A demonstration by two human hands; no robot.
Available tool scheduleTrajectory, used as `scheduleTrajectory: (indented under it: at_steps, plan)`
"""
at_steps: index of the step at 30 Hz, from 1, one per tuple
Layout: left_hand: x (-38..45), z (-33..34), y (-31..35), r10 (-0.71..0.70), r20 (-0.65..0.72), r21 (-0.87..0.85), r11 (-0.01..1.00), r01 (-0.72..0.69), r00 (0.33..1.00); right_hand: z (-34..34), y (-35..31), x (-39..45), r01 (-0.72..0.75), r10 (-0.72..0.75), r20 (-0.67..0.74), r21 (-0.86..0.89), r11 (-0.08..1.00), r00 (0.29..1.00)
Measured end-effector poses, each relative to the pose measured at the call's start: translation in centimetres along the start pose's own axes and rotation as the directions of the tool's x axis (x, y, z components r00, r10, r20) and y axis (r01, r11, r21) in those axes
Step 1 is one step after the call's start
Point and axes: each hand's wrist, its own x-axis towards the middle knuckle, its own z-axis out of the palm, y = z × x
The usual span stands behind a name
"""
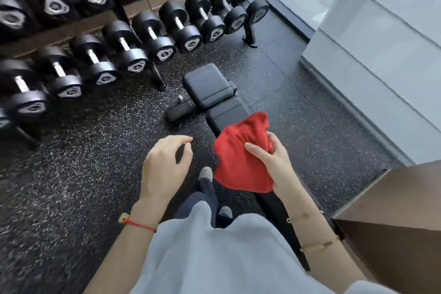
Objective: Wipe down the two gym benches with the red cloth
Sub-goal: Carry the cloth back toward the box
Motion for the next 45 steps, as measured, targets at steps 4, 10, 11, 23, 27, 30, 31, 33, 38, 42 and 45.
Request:
scheduleTrajectory:
  at_steps: [4,10,11,23,27,30,31,33,38,42,45]
  plan:
    - [-4.3,-3.3,-3.5,-0.148,-0.127,0.003,0.989,0.15,0.981,4.9,0.7,-0.7,-0.033,0.045,0.139,-0.085,0.996,0.989]
    - [-9.7,-8.4,-9.4,-0.308,-0.288,0.023,0.945,0.328,0.907,14.6,2.1,-2.4,-0.048,0.109,0.33,-0.186,0.981,0.938]
    - [-10.6,-9.5,-10.5,-0.335,-0.309,0.017,0.934,0.357,0.89,16.5,2.4,-2.7,-0.051,0.121,0.352,-0.201,0.978,0.928]
    - [-19.8,-26.0,-27.7,-0.492,-0.514,0.051,0.8,0.598,0.703,43.2,7.9,-9.0,-0.01,0.215,0.625,-0.314,0.949,0.751]
    - [-21.6,-29.8,-32.0,-0.513,-0.568,0.054,0.757,0.652,0.643,50.6,9.3,-10.0,0.01,0.257,0.683,-0.361,0.933,0.684]
    - [-22.7,-31.9,-34.7,-0.532,-0.609,0.032,0.724,0.689,0.588,55.4,10.2,-10.3,0.035,0.286,0.715,-0.398,0.917,0.638]
    - [-22.9,-32.5,-35.5,-0.54,-0.62,0.02,0.714,0.7,0.569,56.9,10.5,-10.3,0.042,0.292,0.724,-0.405,0.914,0.625]
    - [-23.3,-33.7,-37.2,-0.563,-0.638,-0.011,0.689,0.724,0.526,59.8,11.1,-10.1,0.056,0.298,0.742,-0.411,0.91,0.601]
    - [-22.8,-36.5,-42.4,-0.618,-0.663,-0.068,0.612,0.788,0.423,67.8,12.9,-8.9,0.064,0.337,0.766,-0.44,0.896,0.548]
    - [-20.4,-39.9,-47.9,-0.622,-0.684,-0.082,0.585,0.807,0.381,75.8,14.1,-7.0,0.072,0.364,0.782,-0.458,0.886,0.506]
    - [-17.5,-43.7,-52.9,-0.612,-0.712,-0.104,0.577,0.81,0.345,82.9,14.2,-5.1,0.097,0.362,0.795,-0.461,0.882,0.487]
